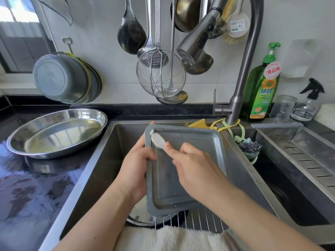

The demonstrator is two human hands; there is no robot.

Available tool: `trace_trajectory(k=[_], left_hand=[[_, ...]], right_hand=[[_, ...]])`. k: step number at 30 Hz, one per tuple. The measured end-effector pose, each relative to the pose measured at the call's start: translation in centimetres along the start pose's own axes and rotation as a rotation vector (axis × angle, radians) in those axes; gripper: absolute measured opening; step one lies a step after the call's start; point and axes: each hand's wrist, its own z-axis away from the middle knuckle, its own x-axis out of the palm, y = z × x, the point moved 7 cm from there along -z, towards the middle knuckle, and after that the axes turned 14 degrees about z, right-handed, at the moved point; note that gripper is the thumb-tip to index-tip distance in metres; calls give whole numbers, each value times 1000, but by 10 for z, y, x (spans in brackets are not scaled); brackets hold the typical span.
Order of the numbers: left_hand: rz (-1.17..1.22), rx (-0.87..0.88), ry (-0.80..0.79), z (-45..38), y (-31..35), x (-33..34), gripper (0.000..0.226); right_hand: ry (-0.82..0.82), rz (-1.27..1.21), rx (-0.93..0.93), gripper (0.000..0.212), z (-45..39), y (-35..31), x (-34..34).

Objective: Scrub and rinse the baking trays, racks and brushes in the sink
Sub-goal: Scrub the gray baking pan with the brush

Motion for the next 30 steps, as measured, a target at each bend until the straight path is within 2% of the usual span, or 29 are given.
trace_trajectory(k=[4,7,10,13,21,24,27,30], left_hand=[[143,4,104,-5,6,-14,43],[174,12,191,-8,6,-26,54],[114,-39,139,-8,-4,-17,69],[21,-113,87,-8,-15,-6,73],[153,22,174,-16,3,-31,78],[178,25,190,-17,3,-37,80],[158,-21,155,-18,-8,-31,80],[97,-87,90,-17,-19,-23,76]], right_hand=[[-156,-39,-84,53,5,-9,14],[-191,-41,-107,54,9,-14,18],[-75,-51,-32,61,3,-10,13],[-11,-34,75,62,-5,6,10],[-229,-136,-176,51,10,-19,32],[-95,-228,-151,51,6,-17,24],[82,-336,-87,49,-2,-17,17],[178,-351,-13,48,-4,-7,11]])
